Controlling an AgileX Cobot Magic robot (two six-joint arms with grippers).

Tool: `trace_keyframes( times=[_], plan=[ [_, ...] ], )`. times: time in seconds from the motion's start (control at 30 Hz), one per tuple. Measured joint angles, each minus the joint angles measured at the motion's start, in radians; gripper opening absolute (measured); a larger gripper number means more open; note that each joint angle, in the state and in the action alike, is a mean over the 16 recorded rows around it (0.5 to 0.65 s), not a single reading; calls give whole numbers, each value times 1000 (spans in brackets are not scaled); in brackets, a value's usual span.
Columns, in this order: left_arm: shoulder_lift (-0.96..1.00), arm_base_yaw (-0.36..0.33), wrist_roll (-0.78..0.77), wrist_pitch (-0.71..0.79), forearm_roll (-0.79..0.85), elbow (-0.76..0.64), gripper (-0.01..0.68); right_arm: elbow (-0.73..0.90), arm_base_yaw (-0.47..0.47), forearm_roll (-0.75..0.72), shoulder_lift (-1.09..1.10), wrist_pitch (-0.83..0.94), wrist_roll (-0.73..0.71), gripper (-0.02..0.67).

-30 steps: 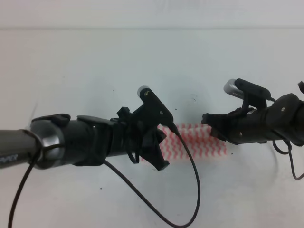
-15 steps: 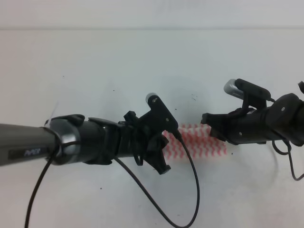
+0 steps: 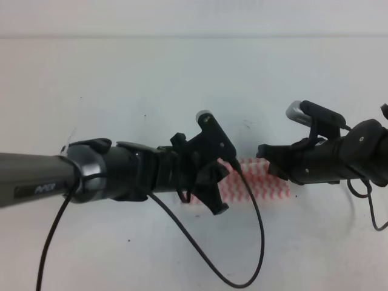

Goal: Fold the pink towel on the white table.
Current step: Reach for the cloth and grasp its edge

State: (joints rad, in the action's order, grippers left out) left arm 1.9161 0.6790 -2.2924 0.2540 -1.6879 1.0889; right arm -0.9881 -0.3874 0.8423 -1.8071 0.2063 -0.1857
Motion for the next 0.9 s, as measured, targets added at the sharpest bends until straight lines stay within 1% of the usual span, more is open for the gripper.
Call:
trace_keyframes(
  times=[0.37,0.9],
  plan=[
    [43,0,0,32,-24,45,-3,0,0,3,-2,1,0,-17],
    [102,-1,-4,29,-39,103,-3,-1,0,19,0,-10,0,-8]
  ],
)
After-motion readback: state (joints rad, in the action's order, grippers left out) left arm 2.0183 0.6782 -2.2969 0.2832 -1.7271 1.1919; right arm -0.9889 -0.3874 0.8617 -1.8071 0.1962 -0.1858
